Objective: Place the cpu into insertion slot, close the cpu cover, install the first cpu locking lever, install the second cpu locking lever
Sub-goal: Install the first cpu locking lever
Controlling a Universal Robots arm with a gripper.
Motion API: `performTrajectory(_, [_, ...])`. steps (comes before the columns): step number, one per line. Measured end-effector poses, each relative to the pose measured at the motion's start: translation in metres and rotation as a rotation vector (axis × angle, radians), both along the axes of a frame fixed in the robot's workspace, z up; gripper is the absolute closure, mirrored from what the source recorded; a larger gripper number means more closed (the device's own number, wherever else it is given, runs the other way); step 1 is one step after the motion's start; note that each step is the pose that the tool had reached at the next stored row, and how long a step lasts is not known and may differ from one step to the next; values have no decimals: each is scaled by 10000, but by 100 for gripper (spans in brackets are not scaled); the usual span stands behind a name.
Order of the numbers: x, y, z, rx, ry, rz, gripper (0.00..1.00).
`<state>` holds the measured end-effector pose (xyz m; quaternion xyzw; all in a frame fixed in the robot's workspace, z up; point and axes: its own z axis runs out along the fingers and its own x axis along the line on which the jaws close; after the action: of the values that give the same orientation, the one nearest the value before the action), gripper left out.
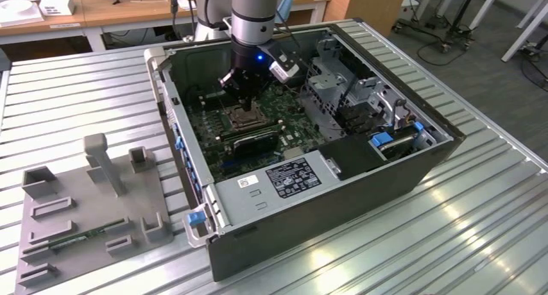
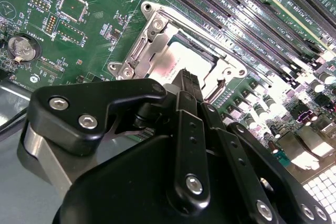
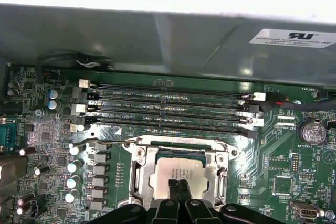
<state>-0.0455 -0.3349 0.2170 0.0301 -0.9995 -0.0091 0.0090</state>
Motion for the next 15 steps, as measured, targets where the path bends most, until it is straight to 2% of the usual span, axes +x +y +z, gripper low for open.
performTrajectory(7, [0,0,62,-1,1,0,89])
performTrajectory(15, [0,0,75,1,0,0,89])
